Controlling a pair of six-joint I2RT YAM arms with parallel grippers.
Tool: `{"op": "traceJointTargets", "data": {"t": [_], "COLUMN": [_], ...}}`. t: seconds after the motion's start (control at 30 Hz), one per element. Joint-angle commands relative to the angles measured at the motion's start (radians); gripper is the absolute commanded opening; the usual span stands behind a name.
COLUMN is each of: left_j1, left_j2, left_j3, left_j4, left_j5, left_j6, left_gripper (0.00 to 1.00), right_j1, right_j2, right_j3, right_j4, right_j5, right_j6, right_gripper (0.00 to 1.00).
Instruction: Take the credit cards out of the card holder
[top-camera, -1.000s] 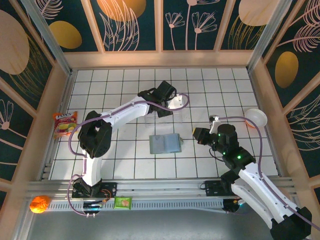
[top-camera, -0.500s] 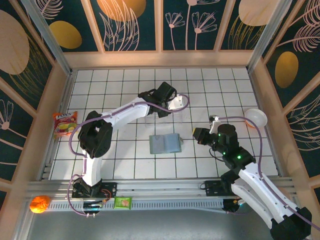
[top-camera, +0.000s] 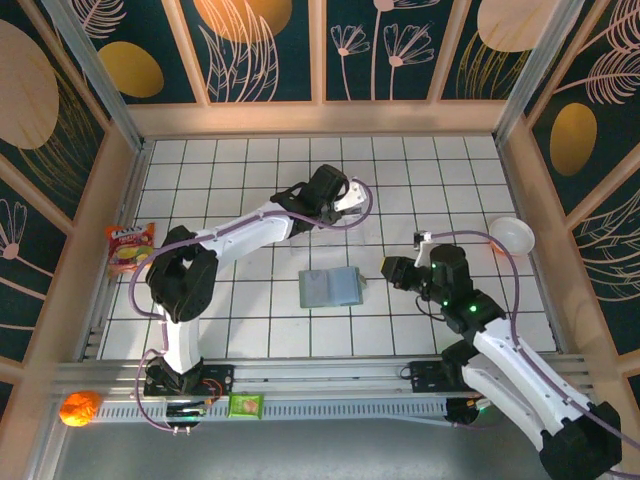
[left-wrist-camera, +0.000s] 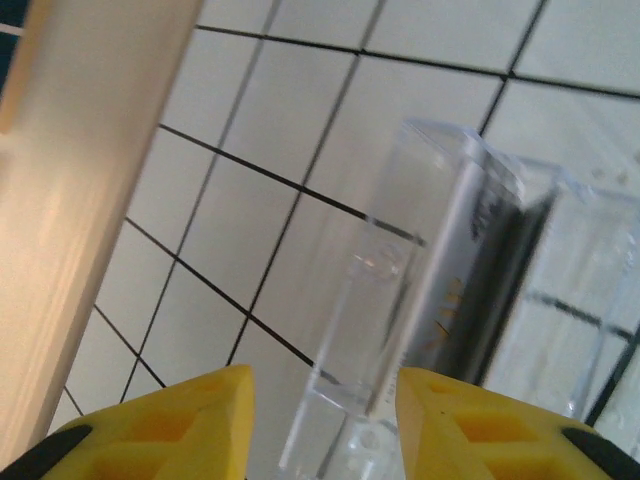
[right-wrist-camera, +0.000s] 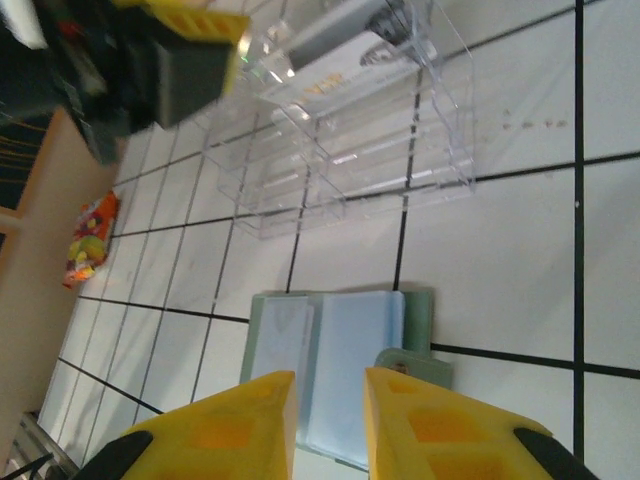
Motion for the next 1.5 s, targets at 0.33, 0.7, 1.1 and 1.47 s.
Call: {"op": "traceJointTargets", "data": {"t": [0.33, 0.7, 1.1, 1.47], "left_j1": [0.046, 0.05, 0.05, 0.05], "left_j2": [-0.355, -0.914, -1.222, -1.276], "left_j3": [-0.179, -0.872, -1.145, -1.212], "left_j4": [0.316, 0.505, 0.469, 0.45], "left_j5": [0.048, -0.009, -0.057, -0.013], "left_j6": [-0.57, -1.037, -1.164, -1.203], "left_gripper": [0.63, 0.99, 0.99, 0.99], "right_j1": [0.111, 0.156, 0.151, 0.145], "right_j2": [0.449, 0.812, 1.051, 1.102], "right_j3": [0.206, 0.475, 0.695, 0.787], "right_j4": [0.136, 0.129, 0.038, -0.001], "right_j5": [0.143, 0.322, 0.411, 0.437], "right_j6": [-0.037, -0.1, -0.122, -0.118], "right_gripper": [0.02, 0.0, 0.0, 0.0]}}
